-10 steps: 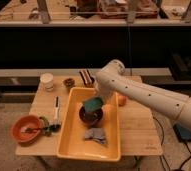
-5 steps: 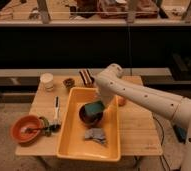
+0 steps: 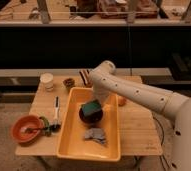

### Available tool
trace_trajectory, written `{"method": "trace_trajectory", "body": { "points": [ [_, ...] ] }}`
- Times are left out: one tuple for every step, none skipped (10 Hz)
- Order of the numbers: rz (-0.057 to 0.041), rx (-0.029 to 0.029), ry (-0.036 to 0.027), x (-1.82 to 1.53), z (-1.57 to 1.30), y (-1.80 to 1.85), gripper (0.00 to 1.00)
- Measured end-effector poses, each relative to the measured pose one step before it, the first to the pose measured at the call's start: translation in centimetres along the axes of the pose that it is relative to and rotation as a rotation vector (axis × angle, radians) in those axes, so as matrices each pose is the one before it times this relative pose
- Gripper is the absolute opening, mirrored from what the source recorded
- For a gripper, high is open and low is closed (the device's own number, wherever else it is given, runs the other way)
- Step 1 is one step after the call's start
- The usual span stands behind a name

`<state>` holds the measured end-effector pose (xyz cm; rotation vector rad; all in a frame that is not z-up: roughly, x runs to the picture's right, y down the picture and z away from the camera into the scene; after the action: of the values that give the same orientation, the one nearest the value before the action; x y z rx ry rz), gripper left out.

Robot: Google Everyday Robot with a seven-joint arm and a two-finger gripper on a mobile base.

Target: Wipe purple bowl with sponge

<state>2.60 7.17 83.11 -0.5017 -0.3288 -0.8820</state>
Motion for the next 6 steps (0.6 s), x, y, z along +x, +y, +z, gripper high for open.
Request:
{"method": "trace_trajectory", "body": {
  "points": [
    [-0.00957,0.01485,-0.01761,-0.414,0.222,-0.394,0.0],
    [-0.01018,0.01627,-0.01453,-0.564,-0.064,-0.462,0.0],
    [-0.01157,0.0128,-0.01052,-0.573,-0.066,-0.384,0.0],
    [-0.01426,0.01422,-0.00679,-0.636,-0.323,-0.166,0.0],
    [-0.0137,0.0019,0.00119,-0.471,-0.305,0.168,0.0],
    [-0.00779,-0.00517,0.0028,-0.251,-0.165,0.203,0.0]
  ]
}}
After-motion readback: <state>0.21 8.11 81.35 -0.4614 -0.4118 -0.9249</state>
